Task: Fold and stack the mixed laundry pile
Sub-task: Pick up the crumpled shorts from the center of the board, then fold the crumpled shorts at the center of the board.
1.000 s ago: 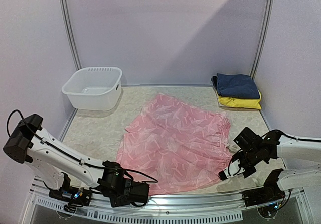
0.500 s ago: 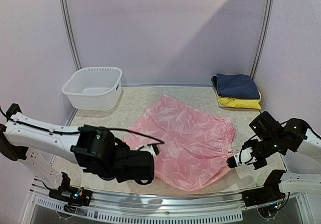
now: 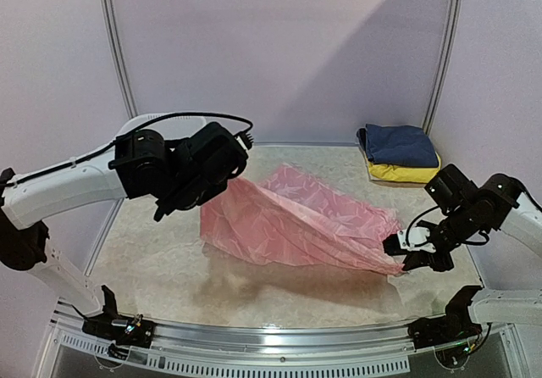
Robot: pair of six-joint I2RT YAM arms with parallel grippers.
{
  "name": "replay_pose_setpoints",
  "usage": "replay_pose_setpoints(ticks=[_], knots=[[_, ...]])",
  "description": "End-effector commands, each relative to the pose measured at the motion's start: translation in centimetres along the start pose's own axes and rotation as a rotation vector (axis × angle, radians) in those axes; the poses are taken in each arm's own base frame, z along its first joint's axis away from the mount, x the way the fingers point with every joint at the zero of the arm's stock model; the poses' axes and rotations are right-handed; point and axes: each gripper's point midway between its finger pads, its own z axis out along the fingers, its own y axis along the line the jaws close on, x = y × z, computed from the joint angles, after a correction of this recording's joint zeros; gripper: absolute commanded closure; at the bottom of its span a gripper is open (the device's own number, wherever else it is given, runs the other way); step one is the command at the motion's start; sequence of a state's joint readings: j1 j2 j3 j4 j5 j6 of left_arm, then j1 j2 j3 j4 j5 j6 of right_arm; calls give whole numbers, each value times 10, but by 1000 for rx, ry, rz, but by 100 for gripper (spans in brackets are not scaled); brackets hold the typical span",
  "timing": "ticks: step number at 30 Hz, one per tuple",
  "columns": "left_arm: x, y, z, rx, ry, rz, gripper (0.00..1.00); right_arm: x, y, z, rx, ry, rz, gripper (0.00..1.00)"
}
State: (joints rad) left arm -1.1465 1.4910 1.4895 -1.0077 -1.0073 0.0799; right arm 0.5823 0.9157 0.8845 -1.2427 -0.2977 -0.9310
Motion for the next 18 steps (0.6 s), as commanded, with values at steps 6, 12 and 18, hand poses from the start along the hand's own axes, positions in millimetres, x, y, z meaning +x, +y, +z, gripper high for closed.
replay_pose_setpoints(ticks=[6,12,18], knots=[[-66,16,92,-107,-70,-48,100,-3,2,-5,-235,-76,238,100],[-96,-1,145,-122,-72,19,100,-6,-9,-13,-300,-106,296,100],[-121,-3,183,-134,-93,9,100,-6,-25,-15,-376,-124,399,100]])
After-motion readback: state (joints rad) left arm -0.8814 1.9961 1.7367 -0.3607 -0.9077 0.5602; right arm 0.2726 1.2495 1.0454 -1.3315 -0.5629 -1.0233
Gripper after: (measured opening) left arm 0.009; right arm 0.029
